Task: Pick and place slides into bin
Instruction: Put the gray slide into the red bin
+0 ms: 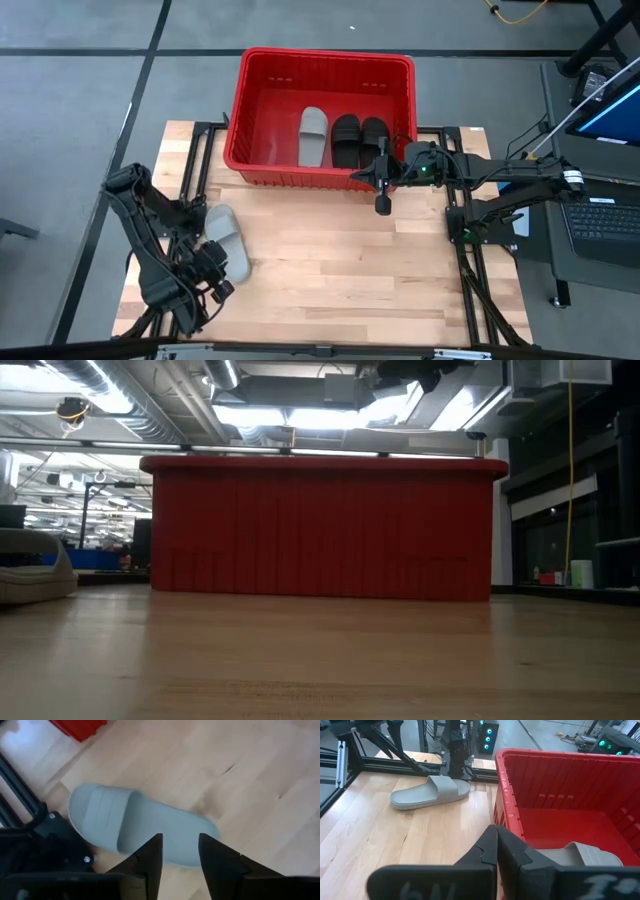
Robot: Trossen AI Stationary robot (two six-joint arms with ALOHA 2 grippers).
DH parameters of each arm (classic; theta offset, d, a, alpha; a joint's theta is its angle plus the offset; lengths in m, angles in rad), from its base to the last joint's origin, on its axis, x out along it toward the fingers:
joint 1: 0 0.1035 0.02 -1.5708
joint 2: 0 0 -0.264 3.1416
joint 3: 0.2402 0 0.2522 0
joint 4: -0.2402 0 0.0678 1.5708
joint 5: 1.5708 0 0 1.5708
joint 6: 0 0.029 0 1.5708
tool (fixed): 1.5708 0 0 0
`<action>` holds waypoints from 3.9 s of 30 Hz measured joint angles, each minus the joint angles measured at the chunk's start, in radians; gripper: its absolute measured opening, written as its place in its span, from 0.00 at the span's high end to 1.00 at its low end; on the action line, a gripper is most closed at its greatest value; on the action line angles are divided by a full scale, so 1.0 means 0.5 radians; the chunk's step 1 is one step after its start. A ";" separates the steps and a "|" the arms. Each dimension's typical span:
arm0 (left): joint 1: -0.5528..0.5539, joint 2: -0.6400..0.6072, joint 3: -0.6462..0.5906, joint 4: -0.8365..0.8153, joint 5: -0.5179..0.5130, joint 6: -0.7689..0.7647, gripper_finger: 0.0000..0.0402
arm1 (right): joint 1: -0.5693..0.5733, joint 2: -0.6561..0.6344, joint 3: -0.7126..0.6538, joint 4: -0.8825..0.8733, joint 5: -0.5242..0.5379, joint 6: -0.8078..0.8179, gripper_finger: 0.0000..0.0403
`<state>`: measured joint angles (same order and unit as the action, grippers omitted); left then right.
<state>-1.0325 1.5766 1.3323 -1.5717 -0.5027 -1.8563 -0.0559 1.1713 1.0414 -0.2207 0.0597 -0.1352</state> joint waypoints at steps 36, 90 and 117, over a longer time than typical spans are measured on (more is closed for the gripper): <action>0.022 0.190 -0.548 0.001 0.051 -0.211 0.71 | 0.001 0.000 0.000 -0.072 -0.001 0.001 0.99; 0.116 0.160 -0.945 0.422 0.142 0.439 0.72 | 0.001 0.000 0.000 -0.029 0.001 -0.001 0.99; 0.198 0.160 -0.942 0.422 0.076 0.440 0.98 | 0.001 0.000 0.000 0.002 0.001 -0.002 0.99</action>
<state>-0.9337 1.6566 0.8612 -1.3609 -0.4649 -1.6363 -0.0556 1.1713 1.0412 -0.2195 0.0601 -0.1364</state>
